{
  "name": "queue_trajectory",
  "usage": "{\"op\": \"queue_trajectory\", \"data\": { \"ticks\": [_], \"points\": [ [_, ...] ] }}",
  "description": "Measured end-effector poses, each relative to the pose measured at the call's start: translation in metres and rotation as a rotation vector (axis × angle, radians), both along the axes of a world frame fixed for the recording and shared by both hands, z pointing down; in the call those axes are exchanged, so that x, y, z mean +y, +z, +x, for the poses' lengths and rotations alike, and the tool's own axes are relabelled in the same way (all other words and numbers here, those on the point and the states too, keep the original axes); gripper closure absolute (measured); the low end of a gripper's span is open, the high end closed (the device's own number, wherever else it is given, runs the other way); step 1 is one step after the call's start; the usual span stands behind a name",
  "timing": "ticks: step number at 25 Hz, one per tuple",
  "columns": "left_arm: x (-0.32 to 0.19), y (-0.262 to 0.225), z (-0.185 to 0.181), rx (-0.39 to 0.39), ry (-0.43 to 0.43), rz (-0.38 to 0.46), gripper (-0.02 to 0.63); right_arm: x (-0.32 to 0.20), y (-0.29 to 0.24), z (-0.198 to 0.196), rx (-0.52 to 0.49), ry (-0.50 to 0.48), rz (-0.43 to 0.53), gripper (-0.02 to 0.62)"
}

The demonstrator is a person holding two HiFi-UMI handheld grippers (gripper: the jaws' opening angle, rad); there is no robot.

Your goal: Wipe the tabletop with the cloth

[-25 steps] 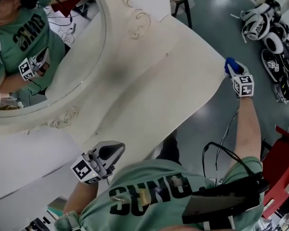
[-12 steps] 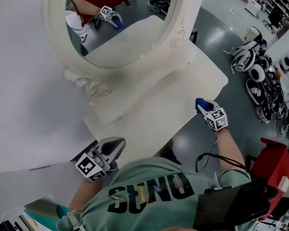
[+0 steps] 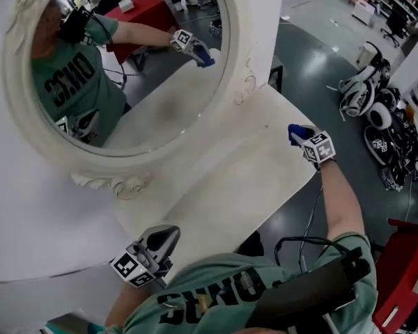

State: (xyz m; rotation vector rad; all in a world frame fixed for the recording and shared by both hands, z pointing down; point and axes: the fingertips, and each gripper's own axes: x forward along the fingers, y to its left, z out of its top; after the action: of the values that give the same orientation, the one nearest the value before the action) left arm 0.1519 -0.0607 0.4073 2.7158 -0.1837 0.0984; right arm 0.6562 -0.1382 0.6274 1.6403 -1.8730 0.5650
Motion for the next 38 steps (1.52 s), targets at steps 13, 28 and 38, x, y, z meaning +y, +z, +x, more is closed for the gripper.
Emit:
{"op": "queue_trajectory", "data": {
  "ticks": [13, 28, 38],
  "points": [
    [-0.069, 0.043, 0.159, -0.126, -0.081, -0.161, 0.597, -0.267, 0.097, 0.112, 0.113, -0.259, -0.036, 0.466],
    [-0.029, 0.032, 0.132, -0.015, 0.07, -0.141, 0.597, 0.007, 0.099, 0.129, 0.045, -0.1, -0.22, 0.469],
    [0.028, 0.036, 0.036, -0.027, 0.142, -0.108, 0.597, 0.215, 0.122, 0.139, 0.105, 0.201, -0.381, 0.469]
  ]
}}
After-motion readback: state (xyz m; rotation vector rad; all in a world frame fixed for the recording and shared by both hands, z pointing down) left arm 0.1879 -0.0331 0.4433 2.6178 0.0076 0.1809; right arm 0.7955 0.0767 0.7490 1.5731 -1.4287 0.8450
